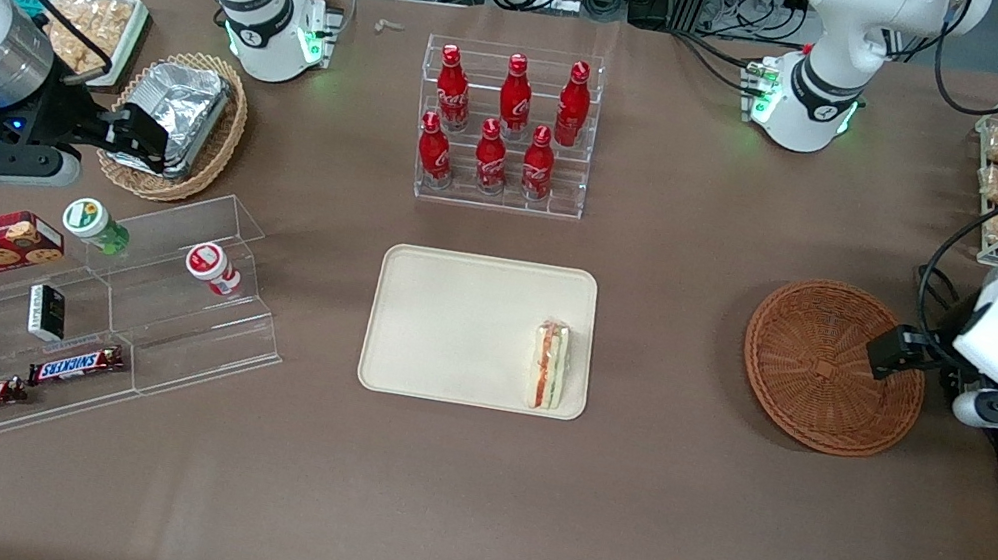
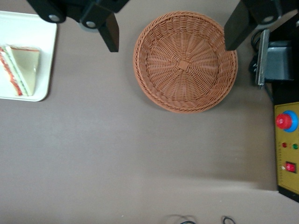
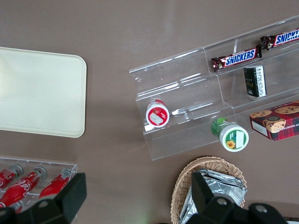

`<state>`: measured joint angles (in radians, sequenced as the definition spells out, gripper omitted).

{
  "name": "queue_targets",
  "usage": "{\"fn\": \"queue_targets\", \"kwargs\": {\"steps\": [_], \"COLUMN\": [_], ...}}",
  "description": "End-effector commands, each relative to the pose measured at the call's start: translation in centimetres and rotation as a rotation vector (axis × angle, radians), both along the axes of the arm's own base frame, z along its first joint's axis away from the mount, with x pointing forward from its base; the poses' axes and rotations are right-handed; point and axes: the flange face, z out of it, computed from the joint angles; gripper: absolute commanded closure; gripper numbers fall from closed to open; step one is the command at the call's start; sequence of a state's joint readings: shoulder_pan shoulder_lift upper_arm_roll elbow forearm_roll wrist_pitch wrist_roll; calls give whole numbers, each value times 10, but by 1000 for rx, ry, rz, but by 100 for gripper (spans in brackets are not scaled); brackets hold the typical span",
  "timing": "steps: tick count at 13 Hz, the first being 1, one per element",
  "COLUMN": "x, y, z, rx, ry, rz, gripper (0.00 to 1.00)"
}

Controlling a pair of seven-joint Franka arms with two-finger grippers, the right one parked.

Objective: Place sandwich from basket to tray

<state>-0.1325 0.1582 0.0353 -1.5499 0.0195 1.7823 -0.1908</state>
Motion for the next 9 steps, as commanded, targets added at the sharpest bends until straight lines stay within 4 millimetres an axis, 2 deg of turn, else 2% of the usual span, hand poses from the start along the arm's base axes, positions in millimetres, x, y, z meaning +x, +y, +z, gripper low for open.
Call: {"fn": "queue_targets", "kwargs": {"steps": [1,5,7,9], "x": [8,9,13,14], "y": [18,15,13,14], "z": [2,0,-10,-11], "rx": [-36,-38,-37,-37], "ry": [14,17,28,28], "rz": [-11,-2,-3,-2], "gripper": [0,0,0,0]}}
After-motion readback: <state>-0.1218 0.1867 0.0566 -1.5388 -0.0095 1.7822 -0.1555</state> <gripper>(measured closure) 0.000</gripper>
